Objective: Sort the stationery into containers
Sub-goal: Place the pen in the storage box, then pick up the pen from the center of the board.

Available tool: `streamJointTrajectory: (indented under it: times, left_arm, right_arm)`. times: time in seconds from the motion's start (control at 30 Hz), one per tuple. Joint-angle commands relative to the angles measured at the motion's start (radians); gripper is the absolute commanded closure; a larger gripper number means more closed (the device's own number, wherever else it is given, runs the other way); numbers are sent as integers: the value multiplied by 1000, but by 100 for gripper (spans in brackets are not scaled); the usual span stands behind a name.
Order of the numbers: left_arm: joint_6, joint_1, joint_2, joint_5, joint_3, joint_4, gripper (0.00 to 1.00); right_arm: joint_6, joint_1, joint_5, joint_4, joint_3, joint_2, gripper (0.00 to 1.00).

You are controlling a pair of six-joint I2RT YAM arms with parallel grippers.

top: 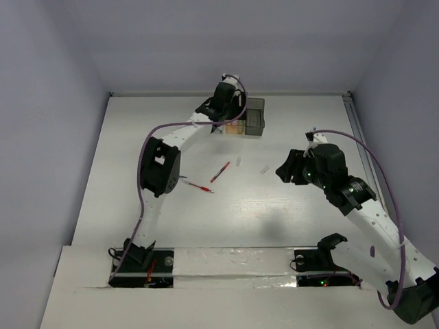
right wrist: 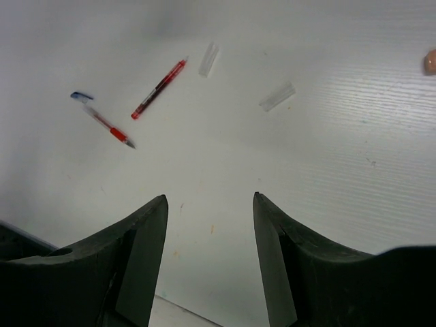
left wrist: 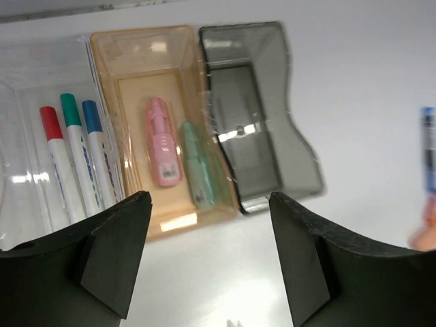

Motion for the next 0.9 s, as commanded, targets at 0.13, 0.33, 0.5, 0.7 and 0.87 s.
streamJointTrajectory:
  times: [0.13, 0.33, 0.5, 0.7, 0.87]
  left_arm:
    - [-52, -89, -579, 113, -434, 367, 31]
    - [-109, -204, -957, 104, -897, 578, 27]
    - [-138, -262, -1100, 147, -1123, 601, 26]
    - [-121, -272, -1204, 151, -1260, 616, 25]
    - [-122, -281, -1235, 183, -1332, 693, 25]
  right_arm:
    - [27, -30, 188, -9, 32, 25, 44]
    - [47, -116, 238, 32, 37, 96, 47]
    - [71, -223, 225, 95, 35, 215, 52]
    - [86, -297, 289, 145, 98, 374, 53]
    - [105, -318, 389, 134, 199, 543, 51]
